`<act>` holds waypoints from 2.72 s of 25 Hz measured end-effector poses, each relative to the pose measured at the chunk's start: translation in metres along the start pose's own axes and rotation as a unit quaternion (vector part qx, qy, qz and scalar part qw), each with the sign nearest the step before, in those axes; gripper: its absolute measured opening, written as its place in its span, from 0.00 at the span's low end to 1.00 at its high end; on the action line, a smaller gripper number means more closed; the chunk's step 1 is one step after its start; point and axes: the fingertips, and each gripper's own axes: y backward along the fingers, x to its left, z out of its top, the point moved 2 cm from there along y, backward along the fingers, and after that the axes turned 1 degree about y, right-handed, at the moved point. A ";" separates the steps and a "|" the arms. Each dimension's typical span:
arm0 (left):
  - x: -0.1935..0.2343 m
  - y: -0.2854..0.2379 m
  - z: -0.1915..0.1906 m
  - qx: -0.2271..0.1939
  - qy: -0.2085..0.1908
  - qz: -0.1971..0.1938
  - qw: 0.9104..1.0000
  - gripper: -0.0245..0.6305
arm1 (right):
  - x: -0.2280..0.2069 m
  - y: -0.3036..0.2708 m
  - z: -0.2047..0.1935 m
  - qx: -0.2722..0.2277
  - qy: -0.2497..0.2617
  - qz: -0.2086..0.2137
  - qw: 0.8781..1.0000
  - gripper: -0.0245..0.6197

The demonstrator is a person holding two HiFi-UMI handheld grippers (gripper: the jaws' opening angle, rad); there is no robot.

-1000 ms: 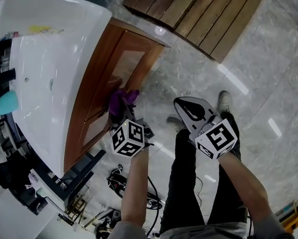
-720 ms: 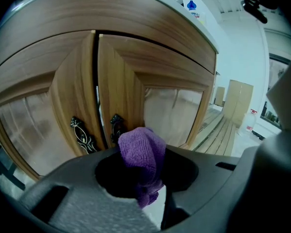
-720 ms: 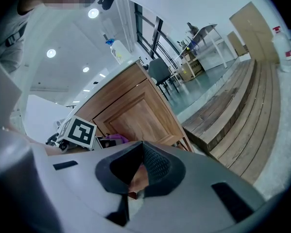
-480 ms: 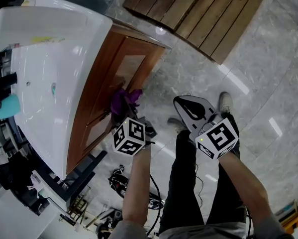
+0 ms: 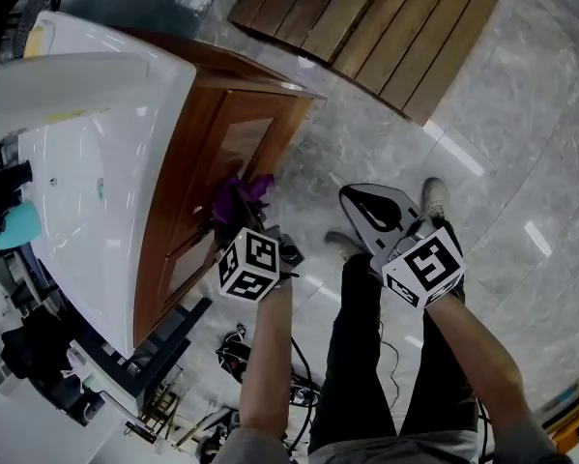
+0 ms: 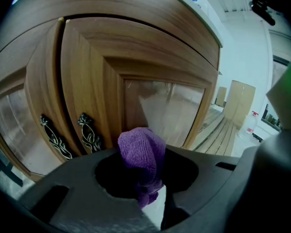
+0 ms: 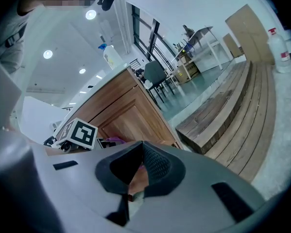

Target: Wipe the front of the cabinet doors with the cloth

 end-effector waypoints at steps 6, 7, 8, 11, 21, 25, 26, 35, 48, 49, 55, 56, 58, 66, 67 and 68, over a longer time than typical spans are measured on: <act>-0.006 -0.004 0.000 0.003 -0.001 -0.003 1.000 0.18 | -0.005 0.001 0.002 0.000 -0.002 -0.003 1.000 0.05; -0.007 -0.004 0.000 0.004 0.000 -0.004 1.000 0.18 | -0.006 0.001 0.003 0.000 -0.002 -0.003 1.000 0.05; -0.009 -0.005 0.000 0.004 0.000 -0.005 1.000 0.18 | -0.006 0.001 0.004 0.000 -0.002 -0.003 1.000 0.05; -0.013 -0.007 0.000 0.005 0.000 -0.007 1.000 0.18 | -0.009 0.002 0.006 -0.001 -0.002 -0.005 1.000 0.05; -0.032 -0.016 0.002 0.011 -0.003 -0.020 1.000 0.18 | -0.021 0.005 0.013 -0.007 -0.007 -0.015 1.000 0.05; -0.038 -0.018 0.004 0.014 -0.001 -0.023 1.000 0.18 | -0.025 0.007 0.016 -0.007 -0.008 -0.018 1.000 0.05; -0.040 -0.018 0.004 0.014 -0.001 -0.023 1.000 0.18 | -0.026 0.007 0.016 -0.008 -0.008 -0.019 1.000 0.05; -0.057 -0.029 0.007 0.019 -0.003 -0.033 0.999 0.18 | -0.039 0.009 0.024 -0.015 -0.013 -0.025 0.999 0.05; -0.083 -0.040 0.008 0.028 -0.010 -0.046 0.998 0.18 | -0.058 0.016 0.035 -0.019 -0.015 -0.034 0.999 0.05; -0.085 -0.042 0.008 0.029 -0.011 -0.048 0.998 0.18 | -0.059 0.016 0.035 -0.019 -0.015 -0.034 0.999 0.05; -0.098 -0.050 0.007 0.029 -0.016 -0.056 0.998 0.18 | -0.065 0.019 0.035 -0.018 -0.018 -0.035 0.999 0.05; -0.099 -0.051 0.007 0.029 -0.014 -0.056 0.998 0.18 | -0.066 0.019 0.034 -0.016 -0.018 -0.034 0.999 0.05; -0.101 -0.052 0.008 0.029 -0.010 -0.056 0.998 0.18 | -0.067 0.020 0.033 -0.014 -0.018 -0.033 0.999 0.05; -0.127 -0.057 0.017 0.020 0.001 -0.068 0.997 0.18 | -0.067 0.027 0.037 -0.014 -0.016 -0.026 0.999 0.05; -0.131 -0.058 0.019 0.020 0.001 -0.070 0.997 0.18 | -0.067 0.029 0.038 -0.014 -0.015 -0.025 0.999 0.05; -0.133 -0.058 0.019 0.021 0.001 -0.071 0.997 0.18 | -0.067 0.031 0.038 -0.014 -0.015 -0.025 0.999 0.05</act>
